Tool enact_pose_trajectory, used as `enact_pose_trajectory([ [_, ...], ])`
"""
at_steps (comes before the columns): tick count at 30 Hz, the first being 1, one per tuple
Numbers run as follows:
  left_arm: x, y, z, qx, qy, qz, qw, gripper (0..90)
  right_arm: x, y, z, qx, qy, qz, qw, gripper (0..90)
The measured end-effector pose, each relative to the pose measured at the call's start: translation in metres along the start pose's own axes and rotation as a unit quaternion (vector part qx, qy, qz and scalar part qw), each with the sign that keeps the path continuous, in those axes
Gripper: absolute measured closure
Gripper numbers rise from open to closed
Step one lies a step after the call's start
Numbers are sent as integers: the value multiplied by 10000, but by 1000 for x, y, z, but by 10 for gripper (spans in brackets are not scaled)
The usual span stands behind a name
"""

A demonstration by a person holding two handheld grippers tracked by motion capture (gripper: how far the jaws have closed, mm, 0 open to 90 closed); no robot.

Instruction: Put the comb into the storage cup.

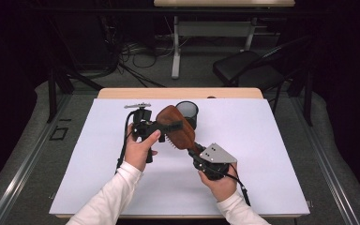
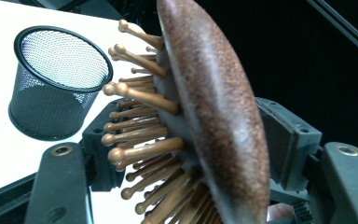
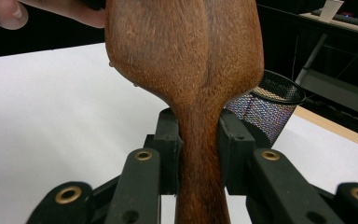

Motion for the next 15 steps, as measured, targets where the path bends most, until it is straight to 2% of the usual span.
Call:
enact_pose_trajectory([
  [15, -2, -1, 1, 30, 149, -89, 9998, 365, 0, 0, 0, 31, -20, -27, 10000, 723],
])
Point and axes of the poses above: each handheld gripper's, and its own axes: y roughly backward along the jaws, x roughly out of its underside, z roughly to its left, the point moved 8 cm from there along -y, roughly forward along the jaws, and after that the axes turned 14 degrees about x, right-handed, at the moved point
